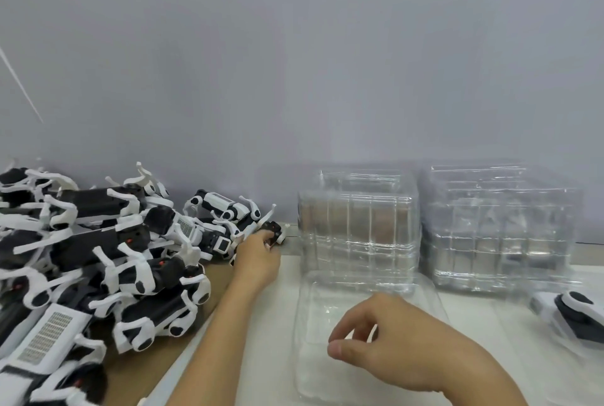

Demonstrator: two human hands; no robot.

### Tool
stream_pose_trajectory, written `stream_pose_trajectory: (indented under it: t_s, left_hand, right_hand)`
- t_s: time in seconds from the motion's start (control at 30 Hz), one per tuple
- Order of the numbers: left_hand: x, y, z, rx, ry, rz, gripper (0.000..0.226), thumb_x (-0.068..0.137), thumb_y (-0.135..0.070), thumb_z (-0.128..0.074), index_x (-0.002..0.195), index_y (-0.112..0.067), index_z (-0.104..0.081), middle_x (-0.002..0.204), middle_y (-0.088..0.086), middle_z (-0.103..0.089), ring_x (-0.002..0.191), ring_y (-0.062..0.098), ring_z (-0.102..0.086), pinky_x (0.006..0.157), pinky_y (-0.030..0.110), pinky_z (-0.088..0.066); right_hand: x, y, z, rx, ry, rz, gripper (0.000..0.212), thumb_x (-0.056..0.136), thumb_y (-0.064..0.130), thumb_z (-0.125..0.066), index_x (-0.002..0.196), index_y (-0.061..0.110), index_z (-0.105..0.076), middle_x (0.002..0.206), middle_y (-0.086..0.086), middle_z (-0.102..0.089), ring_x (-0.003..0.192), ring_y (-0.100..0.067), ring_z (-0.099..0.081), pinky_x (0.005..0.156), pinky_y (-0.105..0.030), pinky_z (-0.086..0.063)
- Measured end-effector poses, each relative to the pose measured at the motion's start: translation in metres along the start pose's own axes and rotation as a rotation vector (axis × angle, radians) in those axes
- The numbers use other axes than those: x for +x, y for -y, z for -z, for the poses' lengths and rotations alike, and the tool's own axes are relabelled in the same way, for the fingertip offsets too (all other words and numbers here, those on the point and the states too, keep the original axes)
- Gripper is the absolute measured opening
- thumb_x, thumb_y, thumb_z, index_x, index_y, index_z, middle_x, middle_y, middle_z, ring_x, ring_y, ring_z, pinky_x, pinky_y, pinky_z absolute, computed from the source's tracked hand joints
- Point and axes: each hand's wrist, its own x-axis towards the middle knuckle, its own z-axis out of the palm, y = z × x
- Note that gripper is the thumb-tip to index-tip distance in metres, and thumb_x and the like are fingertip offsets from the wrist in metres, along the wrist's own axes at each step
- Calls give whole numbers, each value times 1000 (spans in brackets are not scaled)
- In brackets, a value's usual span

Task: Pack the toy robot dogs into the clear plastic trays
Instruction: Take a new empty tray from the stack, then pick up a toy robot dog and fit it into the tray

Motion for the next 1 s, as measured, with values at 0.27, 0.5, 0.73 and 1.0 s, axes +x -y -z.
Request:
stream_pose_trajectory:
  t_s: [0.27, 0.5, 0.73, 1.0]
  left_hand:
    - [-7, 38, -18, -118, -194, -76, 23, 89, -6, -70, 109, -15, -77, 104, 1, -74, 96, 17, -68, 81, 27, -50]
    - [1, 21, -4, -136, -345, -154, 11, 97, -15, -61, 93, -8, -68, 91, 11, -64, 86, 27, -56, 69, 30, -33]
    - [-9, -30, 28, -453, -415, -236, 21, 105, -21, -46, 87, -10, -51, 81, 3, -66, 72, 16, -57, 66, 33, -43]
    - [-25, -69, 76, -555, -549, -233, 25, 105, -27, -44, 81, -24, -44, 89, -4, -75, 66, 21, -57, 69, 39, -47]
  right_hand:
    - [4, 0, -2, 7, 6, -4, 21, 77, 68, -68, 88, 51, -71, 91, 18, -67, 76, 7, -62, 66, -11, -44]
    - [6, 2, -4, -44, -15, -5, 21, 78, 70, -65, 88, 52, -71, 90, 20, -67, 76, 16, -58, 64, -10, -43]
    - [6, 3, -2, -60, -13, 13, 17, 80, 68, -64, 89, 55, -70, 88, 24, -68, 81, 15, -59, 67, -10, -43]
    - [5, -3, 1, -82, -84, 54, 23, 79, 70, -63, 98, 56, -65, 91, 33, -65, 84, 16, -58, 72, -13, -45]
